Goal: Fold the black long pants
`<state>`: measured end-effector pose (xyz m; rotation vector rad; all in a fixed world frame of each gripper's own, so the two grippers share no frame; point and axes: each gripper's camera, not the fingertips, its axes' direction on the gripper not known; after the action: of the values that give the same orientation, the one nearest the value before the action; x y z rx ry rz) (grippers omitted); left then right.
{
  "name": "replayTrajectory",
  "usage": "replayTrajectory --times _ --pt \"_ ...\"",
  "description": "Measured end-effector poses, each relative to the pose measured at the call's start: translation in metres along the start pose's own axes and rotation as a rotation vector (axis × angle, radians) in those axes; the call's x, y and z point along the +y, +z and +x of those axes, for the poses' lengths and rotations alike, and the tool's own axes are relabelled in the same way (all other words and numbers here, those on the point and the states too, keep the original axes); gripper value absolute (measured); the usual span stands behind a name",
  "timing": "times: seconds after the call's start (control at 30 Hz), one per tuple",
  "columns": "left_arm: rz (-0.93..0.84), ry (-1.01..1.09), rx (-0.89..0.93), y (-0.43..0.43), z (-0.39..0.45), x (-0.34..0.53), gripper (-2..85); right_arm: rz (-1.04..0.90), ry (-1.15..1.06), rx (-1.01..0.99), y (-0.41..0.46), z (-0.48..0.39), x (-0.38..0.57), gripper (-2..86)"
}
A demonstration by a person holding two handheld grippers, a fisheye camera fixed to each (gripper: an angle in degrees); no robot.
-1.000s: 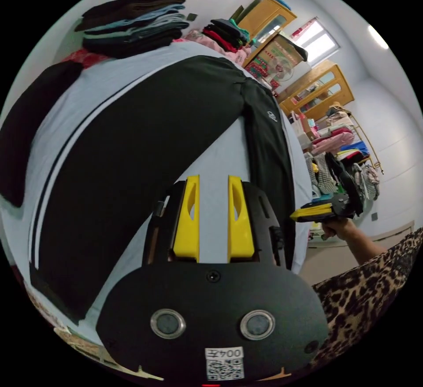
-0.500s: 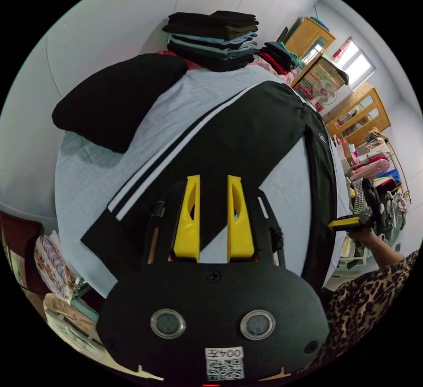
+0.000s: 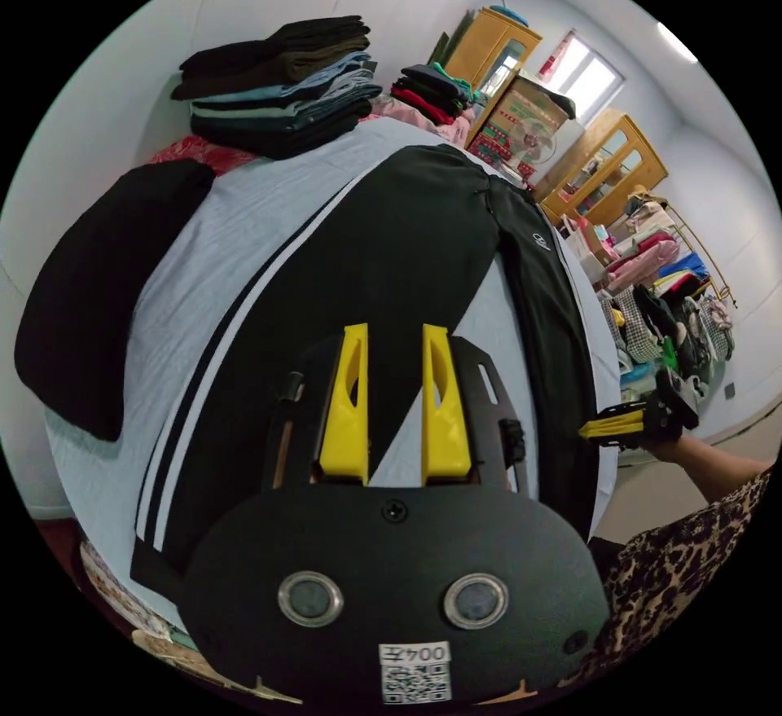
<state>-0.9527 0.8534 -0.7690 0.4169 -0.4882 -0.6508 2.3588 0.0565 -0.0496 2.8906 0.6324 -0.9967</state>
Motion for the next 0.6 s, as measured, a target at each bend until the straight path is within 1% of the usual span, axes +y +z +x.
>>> replayTrajectory --times 0.07,0.2,0.33,0.4,0.47,0.6 --pt "0.013 0.021 -0.027 0.003 0.004 -0.013 9.8 -0.006 -0.027 0.055 0.002 -0.009 -0.002 -0.7" --pt "-0.020 0.026 -0.093 0.015 -0.018 -0.056 10.4 -0.044 0.070 0.090 0.006 -0.017 -0.012 -0.6" --pt "-0.105 -0.007 -0.161 0.041 -0.047 -0.096 11.1 -0.054 0.083 0.031 0.009 -0.009 -0.015 -0.6" --pt "-0.119 -0.028 -0.162 0.050 -0.055 -0.109 10.8 -0.049 0.085 -0.014 0.011 -0.002 -0.013 -0.6" --pt "-0.120 -0.048 -0.147 0.058 -0.060 -0.118 9.7 -0.043 0.089 -0.045 0.013 0.003 -0.012 -0.6" --pt "-0.143 -0.041 -0.152 0.078 -0.058 -0.130 2.5 -0.031 0.093 -0.059 0.018 0.007 -0.009 -0.6"
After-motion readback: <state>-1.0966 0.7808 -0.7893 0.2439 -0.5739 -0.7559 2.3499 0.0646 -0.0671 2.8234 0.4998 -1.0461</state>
